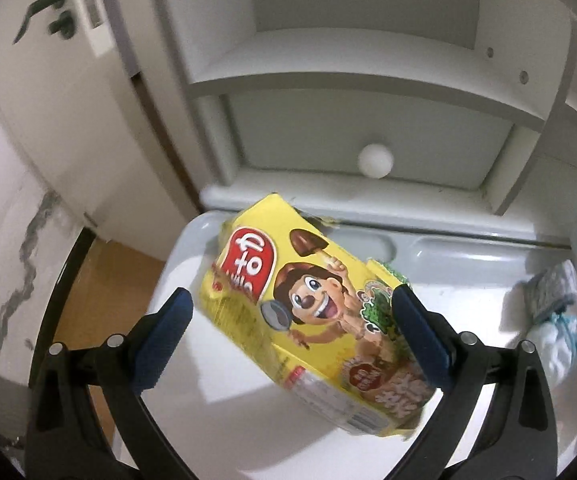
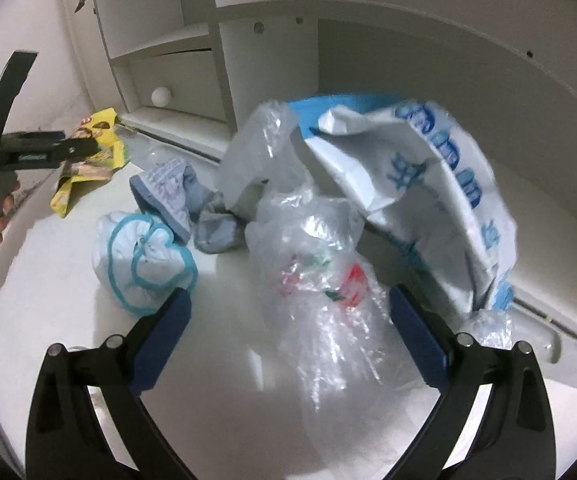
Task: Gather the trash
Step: 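Grasp the yellow snack bag with the left tool while the right tool grasps the clear plastic bag, then carry the snack bag and plastic bag to the bin and open both tools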
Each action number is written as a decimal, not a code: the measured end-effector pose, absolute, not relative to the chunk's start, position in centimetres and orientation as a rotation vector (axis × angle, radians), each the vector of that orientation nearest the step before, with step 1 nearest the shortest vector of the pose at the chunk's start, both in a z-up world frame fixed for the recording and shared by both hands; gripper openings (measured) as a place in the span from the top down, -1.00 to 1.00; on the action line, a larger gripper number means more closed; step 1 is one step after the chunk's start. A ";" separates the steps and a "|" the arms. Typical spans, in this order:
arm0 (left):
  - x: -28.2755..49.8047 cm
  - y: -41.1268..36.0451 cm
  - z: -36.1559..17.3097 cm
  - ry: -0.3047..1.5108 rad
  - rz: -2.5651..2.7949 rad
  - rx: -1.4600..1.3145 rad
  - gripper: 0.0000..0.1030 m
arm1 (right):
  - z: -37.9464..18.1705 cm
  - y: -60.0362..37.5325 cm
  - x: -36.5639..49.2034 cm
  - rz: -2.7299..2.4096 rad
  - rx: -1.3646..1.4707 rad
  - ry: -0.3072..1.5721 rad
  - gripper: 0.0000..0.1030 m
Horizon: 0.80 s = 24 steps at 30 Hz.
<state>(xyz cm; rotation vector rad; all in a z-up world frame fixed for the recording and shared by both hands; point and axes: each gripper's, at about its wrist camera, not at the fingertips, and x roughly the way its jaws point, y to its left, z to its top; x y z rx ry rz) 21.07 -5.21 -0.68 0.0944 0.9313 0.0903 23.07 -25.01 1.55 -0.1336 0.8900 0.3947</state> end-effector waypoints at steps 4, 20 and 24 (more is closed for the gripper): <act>20.6 -6.3 -1.0 0.939 0.105 0.096 -0.87 | 1.5 -25.1 22.8 0.395 -0.127 0.886 -0.21; 13.5 -3.7 2.5 0.783 -0.031 -0.036 -0.19 | 9.2 -28.5 17.7 0.396 0.043 0.680 0.42; 11.1 -4.1 5.0 0.721 -0.049 -0.018 -0.19 | 11.4 -31.2 14.9 0.352 0.095 0.632 0.42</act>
